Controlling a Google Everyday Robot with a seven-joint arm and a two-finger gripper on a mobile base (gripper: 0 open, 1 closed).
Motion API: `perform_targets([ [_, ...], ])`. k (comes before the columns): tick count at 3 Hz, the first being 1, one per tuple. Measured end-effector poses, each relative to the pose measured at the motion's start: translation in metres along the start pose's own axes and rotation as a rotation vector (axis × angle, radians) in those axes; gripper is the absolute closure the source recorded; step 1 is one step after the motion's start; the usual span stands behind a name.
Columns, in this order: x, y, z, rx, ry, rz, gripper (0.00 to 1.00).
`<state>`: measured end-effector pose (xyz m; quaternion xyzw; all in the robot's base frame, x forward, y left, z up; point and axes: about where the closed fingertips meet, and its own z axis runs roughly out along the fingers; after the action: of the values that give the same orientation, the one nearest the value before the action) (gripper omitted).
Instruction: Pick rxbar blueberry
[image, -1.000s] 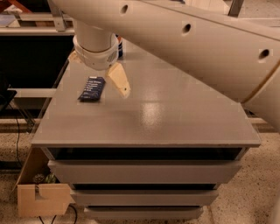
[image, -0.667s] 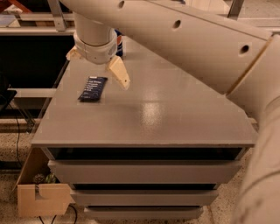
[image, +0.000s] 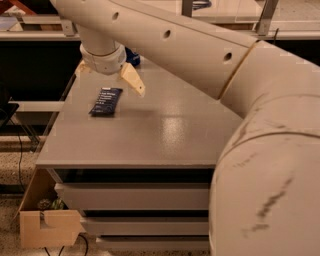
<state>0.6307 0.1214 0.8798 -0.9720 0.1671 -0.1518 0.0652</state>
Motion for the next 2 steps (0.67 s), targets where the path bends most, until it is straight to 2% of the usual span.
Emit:
perform_targets([
  [2,-0.008,-0.007,0.031,-0.072,0.001,-0.076,0.00],
])
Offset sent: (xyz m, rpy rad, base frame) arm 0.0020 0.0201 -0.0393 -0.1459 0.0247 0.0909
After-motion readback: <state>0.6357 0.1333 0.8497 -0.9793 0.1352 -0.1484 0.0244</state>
